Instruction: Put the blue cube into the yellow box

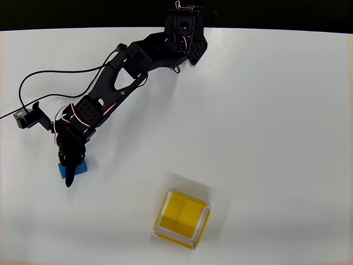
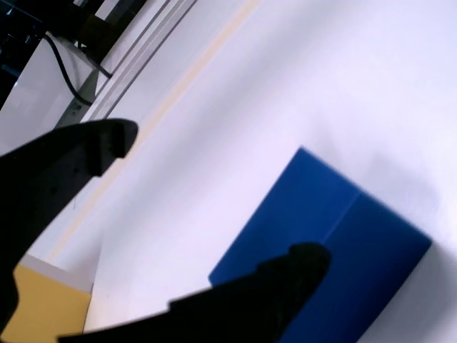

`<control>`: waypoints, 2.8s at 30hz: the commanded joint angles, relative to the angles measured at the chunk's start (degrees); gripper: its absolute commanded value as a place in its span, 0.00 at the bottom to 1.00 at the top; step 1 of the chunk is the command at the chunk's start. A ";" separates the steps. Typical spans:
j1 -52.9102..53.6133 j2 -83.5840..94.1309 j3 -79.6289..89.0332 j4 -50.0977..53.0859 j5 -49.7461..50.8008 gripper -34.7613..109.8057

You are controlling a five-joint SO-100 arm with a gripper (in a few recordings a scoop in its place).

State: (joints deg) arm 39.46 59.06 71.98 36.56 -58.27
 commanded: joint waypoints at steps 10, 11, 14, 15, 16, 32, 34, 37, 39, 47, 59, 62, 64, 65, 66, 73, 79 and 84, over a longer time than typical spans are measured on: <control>-2.11 2.20 -8.00 9.93 1.76 0.54; -2.02 2.20 -8.00 10.55 1.85 0.54; -1.58 2.46 -7.73 11.51 1.85 0.54; -1.23 2.55 -7.82 11.60 2.29 0.54; -0.97 2.55 -7.82 11.51 2.29 0.54; 0.79 -2.55 -9.40 5.71 -0.35 0.54; 0.79 -3.16 -10.02 5.62 -0.79 0.54; 0.70 -3.87 -10.72 5.45 -0.70 0.52; 0.79 -4.13 -11.07 5.36 -0.88 0.51; 0.88 -4.66 -11.60 4.48 -1.67 0.48; 1.93 -5.27 -11.25 4.66 -4.04 0.41; 2.37 -5.54 -11.16 4.66 -5.54 0.39; 2.72 -5.80 -11.16 4.31 -6.24 0.38; 2.81 -5.89 -11.07 3.96 -6.33 0.38; 2.90 -5.89 -10.99 3.87 -6.86 0.38; 3.08 -4.31 -9.14 2.64 -9.40 0.36; 0.70 2.99 -4.31 -1.93 -12.13 0.36; -5.27 12.57 1.76 -7.03 -15.21 0.36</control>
State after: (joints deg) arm 38.50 54.05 72.95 33.05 -70.84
